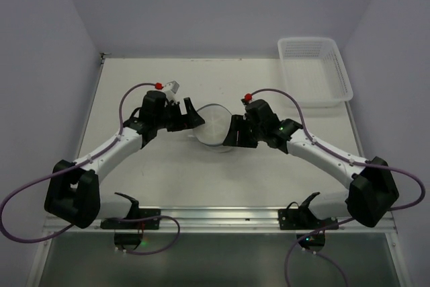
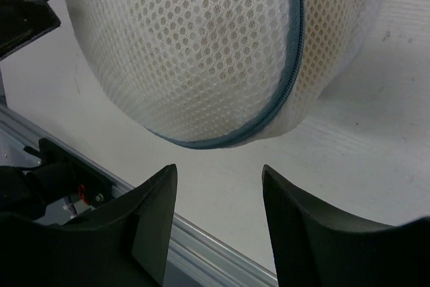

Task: Unzip the laundry bag and remove the bra

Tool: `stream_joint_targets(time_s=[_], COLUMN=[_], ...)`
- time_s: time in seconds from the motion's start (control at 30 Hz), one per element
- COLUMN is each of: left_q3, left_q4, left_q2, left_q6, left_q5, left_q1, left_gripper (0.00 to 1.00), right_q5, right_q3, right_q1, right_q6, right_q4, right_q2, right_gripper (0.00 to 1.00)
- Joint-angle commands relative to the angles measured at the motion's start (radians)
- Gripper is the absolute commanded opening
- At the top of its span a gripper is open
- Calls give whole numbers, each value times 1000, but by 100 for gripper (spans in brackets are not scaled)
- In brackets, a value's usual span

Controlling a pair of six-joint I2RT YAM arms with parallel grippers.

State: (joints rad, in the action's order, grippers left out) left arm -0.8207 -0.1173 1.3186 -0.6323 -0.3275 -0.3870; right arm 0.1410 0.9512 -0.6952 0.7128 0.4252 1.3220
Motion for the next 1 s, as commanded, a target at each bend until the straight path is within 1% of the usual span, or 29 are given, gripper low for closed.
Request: stream_joint_targets(time_s=[0.0,0.07,0.13,0.33,0.5,0.6,0.67,0.73,0.77,0.8,0.83,0.87,0.9,0.97], left_q3=[18,63,93,225,255,247,236,217,201,189,160,144,109,69], left_q4=[91,103,162,260,341,376,381,328,283,190,147,112,15,-54], left_q2=[-21,-44,-62,-120,-118,-87,-73,-103,-122,-142,-180,-196,-208,-220], left_q6=[-9,-45,-72,-179,-237,-248,-257,-253,-225,-210,-193,-155,-133,-59], left_q5=[-88,-110,-139,-174,-160,-150,-153,-139,-70,-33,0,58,77,99], left_q1=[-3,-3,-6,-35,-88,-145,-159,-159,-161,-158,-158,-156,-147,-127], left_gripper=[93,93,92,90,90,90,90,92,93,95,95,96,98,99], right_q5=[51,51,49,60,60,40,20,9,2,-6,-18,-23,-24,-17], right_q3=[38,60,95,176,222,254,273,281,276,273,271,270,267,253], right_q1=[5,20,42,106,137,146,151,160,161,164,164,164,163,163], right_q6=[47,39,24,-62,-157,-212,-233,-254,-260,-274,-280,-286,-292,-297], right_q4=[-83,-88,-88,-86,-83,-65,-48,-33,-25,-22,-16,4,12,33], right_q2=[49,98,144,224,247,259,260,243,231,205,191,178,165,123], right_gripper=[55,55,55,55,55,56,56,57,57,58,59,60,61,63])
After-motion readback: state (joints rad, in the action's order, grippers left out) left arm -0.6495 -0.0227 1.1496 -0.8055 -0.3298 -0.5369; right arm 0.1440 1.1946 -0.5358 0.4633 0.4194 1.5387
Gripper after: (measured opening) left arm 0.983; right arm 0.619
